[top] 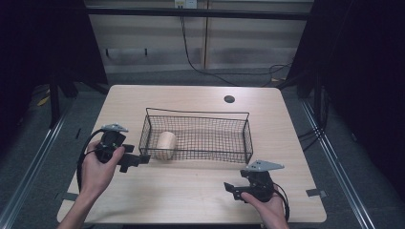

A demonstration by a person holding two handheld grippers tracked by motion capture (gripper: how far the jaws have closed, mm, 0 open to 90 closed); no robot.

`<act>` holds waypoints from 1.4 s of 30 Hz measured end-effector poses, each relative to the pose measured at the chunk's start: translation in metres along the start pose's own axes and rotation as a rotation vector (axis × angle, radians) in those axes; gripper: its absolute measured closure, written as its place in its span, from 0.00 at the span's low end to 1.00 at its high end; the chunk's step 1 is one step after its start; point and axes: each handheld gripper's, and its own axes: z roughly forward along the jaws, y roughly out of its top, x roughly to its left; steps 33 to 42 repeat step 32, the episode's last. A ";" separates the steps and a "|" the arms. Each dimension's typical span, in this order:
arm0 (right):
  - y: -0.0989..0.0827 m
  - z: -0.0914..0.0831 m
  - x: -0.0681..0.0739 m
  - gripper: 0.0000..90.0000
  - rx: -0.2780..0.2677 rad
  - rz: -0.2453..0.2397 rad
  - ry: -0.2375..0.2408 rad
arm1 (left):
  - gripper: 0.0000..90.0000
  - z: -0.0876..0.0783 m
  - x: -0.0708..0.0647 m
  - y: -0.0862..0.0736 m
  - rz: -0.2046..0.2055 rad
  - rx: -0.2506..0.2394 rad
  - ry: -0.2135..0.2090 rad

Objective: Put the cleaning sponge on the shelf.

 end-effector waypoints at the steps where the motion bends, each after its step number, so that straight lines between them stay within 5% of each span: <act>1: 0.000 0.000 0.000 0.22 0.000 0.000 0.000 | 0.21 0.000 0.000 0.000 0.000 0.000 0.000; 18: 0.001 0.001 0.000 0.22 0.003 -0.001 -0.004 | 0.19 -0.012 0.008 -0.064 -0.066 0.011 0.049; 21: 0.000 0.000 -0.001 0.22 0.005 0.001 -0.010 | 0.19 -0.012 0.011 -0.079 -0.104 -0.046 0.033; 25: 0.000 0.000 -0.001 0.22 0.004 0.000 -0.015 | 0.19 -0.009 0.016 -0.092 -0.109 -0.054 0.049; 42: 0.000 0.000 0.000 0.22 0.004 -0.011 -0.027 | 0.19 -0.005 0.020 -0.103 -0.103 -0.046 0.046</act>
